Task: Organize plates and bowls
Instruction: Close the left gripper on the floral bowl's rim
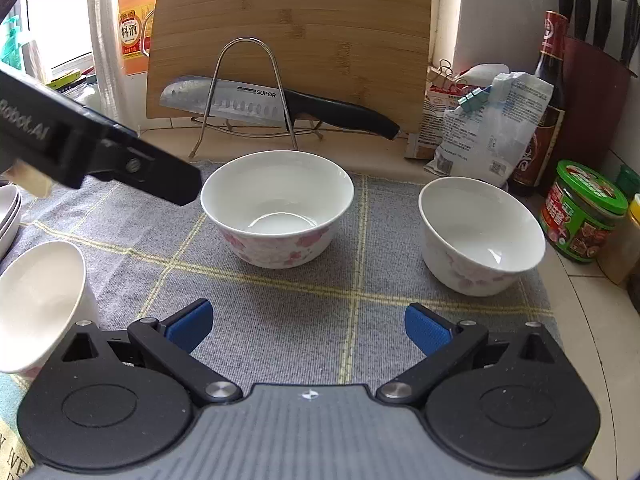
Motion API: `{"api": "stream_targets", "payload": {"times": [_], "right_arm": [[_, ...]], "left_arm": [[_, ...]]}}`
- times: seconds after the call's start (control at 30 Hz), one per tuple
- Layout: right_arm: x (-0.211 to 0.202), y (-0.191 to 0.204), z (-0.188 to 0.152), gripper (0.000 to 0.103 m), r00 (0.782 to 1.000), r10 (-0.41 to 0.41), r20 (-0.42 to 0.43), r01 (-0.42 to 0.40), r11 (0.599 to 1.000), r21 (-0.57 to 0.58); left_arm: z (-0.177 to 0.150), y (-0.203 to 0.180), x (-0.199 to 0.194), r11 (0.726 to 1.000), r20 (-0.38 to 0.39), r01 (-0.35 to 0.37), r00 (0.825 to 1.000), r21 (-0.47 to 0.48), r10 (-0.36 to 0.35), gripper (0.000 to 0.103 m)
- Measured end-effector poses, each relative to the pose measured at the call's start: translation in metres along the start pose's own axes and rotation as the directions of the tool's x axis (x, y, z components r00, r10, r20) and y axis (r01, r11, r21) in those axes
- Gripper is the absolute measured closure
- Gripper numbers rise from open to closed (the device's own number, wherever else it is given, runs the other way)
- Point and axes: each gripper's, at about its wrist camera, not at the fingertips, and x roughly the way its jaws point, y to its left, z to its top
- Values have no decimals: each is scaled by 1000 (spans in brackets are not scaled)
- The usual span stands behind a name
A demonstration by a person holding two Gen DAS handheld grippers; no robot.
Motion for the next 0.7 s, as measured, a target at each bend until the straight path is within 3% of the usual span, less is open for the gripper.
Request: {"api": "stream_targets", "payload": {"times": [0.3,0.7], "right_arm": [[24,-11,9,0,999,53,2,-53,998,-21],[39,-3,18,2,995,86,52,-80,991,-105]], "left_arm": [[20,-1,42,1000,-37,-4,999,-22,4,1],[30,-1,70,1000,-80,11,997,-29,-14,1]]}}
